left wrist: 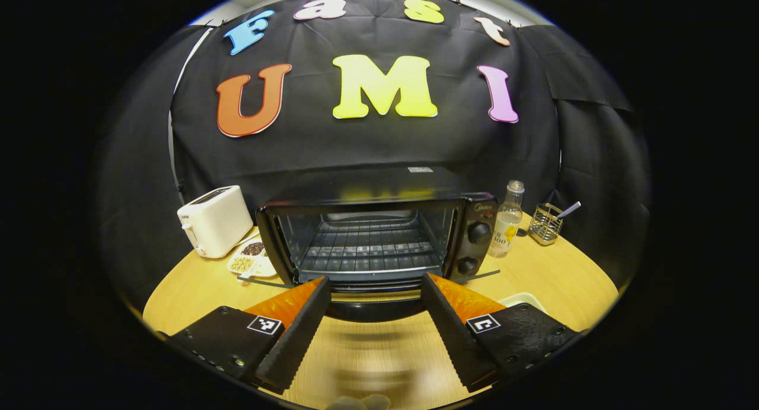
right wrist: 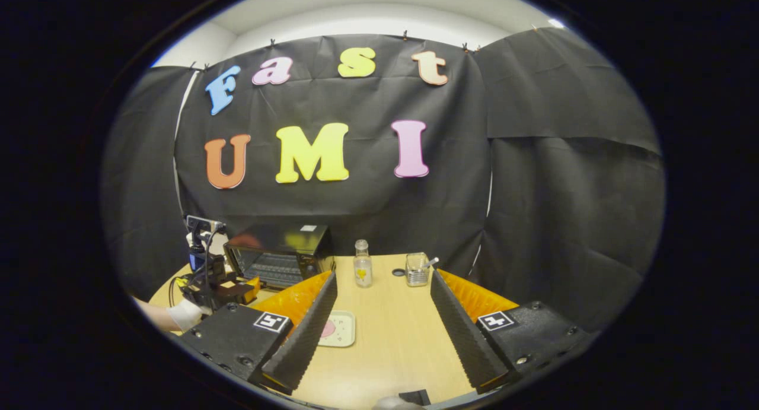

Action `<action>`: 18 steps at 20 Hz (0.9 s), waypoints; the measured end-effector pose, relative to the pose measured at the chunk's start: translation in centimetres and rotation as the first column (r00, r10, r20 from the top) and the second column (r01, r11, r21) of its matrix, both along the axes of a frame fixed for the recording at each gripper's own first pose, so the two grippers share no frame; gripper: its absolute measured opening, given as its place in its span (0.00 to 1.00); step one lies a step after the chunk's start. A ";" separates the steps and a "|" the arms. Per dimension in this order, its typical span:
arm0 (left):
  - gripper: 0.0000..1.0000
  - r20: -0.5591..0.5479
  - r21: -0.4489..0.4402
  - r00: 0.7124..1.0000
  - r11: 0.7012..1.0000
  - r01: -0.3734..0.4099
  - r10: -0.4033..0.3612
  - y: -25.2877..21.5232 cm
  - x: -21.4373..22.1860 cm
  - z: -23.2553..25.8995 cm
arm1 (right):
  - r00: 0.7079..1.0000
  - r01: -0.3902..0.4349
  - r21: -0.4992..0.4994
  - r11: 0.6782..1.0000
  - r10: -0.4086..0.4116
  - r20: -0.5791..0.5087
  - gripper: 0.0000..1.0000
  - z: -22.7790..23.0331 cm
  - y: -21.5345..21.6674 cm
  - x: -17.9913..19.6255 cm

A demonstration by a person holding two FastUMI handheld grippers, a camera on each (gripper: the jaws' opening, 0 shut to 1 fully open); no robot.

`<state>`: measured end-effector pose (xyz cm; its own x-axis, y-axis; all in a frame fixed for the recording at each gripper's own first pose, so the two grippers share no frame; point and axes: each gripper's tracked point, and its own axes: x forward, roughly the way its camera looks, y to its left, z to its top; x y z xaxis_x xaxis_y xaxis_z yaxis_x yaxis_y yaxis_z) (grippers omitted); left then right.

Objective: Open the electric oven with the left hand, put the food in, and close the electric oven.

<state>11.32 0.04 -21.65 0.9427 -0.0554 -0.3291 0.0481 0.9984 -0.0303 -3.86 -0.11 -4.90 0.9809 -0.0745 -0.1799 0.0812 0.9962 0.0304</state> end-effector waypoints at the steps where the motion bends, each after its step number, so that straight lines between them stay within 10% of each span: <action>1: 0.98 -0.007 0.000 1.000 1.000 0.000 0.000 -0.2 -0.4 -0.4 | 1.000 0.001 -0.002 1.000 -0.001 -0.007 0.96 -0.3 0.0 -0.2; 18: 0.97 -0.173 0.004 0.985 1.000 0.012 -0.012 -0.9 -4.5 -8.7 | 0.996 0.008 -0.031 0.999 -0.010 -0.086 0.96 -3.8 0.7 -1.2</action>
<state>6.85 -0.91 -30.36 0.8707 -0.0643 -0.4876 0.0545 0.9979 -0.0341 -5.06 0.64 -8.70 0.9610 -0.0899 -0.2616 0.0910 0.9958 -0.0076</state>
